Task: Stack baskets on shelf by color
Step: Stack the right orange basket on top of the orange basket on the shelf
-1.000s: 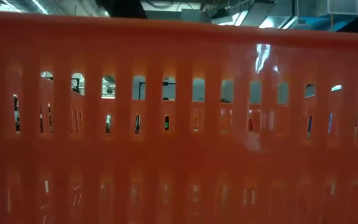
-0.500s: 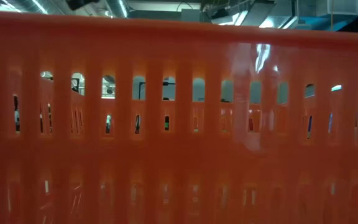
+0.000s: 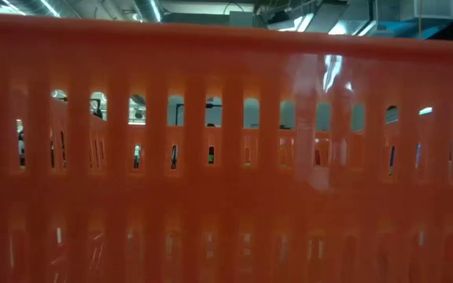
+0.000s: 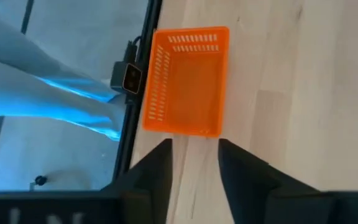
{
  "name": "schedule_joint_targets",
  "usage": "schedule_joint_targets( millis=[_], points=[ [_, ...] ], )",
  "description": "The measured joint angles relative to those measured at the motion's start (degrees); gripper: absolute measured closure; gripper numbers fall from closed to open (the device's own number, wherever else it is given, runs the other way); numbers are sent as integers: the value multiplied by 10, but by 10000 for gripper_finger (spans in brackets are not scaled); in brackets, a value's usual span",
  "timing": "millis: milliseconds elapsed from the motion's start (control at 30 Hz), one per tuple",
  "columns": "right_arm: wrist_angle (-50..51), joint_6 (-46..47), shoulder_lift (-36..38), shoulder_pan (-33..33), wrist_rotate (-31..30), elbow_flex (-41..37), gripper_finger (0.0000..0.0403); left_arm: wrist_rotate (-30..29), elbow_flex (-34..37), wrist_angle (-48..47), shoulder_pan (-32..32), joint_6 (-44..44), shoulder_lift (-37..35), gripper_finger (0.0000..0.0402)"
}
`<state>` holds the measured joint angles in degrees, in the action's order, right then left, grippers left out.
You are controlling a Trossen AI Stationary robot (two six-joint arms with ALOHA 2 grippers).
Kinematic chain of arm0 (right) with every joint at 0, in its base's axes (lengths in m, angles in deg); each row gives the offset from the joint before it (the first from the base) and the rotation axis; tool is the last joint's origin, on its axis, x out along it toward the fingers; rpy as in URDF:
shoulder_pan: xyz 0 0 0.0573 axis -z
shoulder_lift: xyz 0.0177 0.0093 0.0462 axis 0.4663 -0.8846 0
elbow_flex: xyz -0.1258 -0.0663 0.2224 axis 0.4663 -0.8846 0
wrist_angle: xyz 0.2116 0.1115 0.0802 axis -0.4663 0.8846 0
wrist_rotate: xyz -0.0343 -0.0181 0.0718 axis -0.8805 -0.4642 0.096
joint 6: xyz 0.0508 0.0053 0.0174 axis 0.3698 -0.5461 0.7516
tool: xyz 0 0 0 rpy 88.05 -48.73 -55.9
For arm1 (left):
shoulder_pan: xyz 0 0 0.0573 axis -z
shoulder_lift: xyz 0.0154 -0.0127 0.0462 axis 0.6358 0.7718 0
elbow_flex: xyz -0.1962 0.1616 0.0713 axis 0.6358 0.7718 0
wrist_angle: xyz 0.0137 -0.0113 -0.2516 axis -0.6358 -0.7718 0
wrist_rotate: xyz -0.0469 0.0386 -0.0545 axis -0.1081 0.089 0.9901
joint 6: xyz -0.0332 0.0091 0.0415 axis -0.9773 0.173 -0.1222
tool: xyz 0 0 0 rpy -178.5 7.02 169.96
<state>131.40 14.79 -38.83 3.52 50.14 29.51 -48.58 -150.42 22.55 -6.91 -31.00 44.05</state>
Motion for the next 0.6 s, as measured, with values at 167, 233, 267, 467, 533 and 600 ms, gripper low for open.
schedule_joint_targets(
  millis=[167,233,267,467,533,600],
  points=[
    [-41,13,-65,0,-4,0,258,-27,0,0,32,-25,0,335],
    [-61,23,-90,1,-5,0,258,-38,0,0,42,-29,0,335],
    [-70,23,-102,0,-5,0,257,-44,0,0,46,-33,0,335],
    [-98,6,-162,0,-5,0,257,-70,0,0,63,-37,1,335],
    [-106,-1,-176,1,-6,0,257,-70,0,0,65,-37,1,335],
    [-106,-13,-187,1,-12,0,257,-70,0,0,65,-37,1,335]
  ],
)
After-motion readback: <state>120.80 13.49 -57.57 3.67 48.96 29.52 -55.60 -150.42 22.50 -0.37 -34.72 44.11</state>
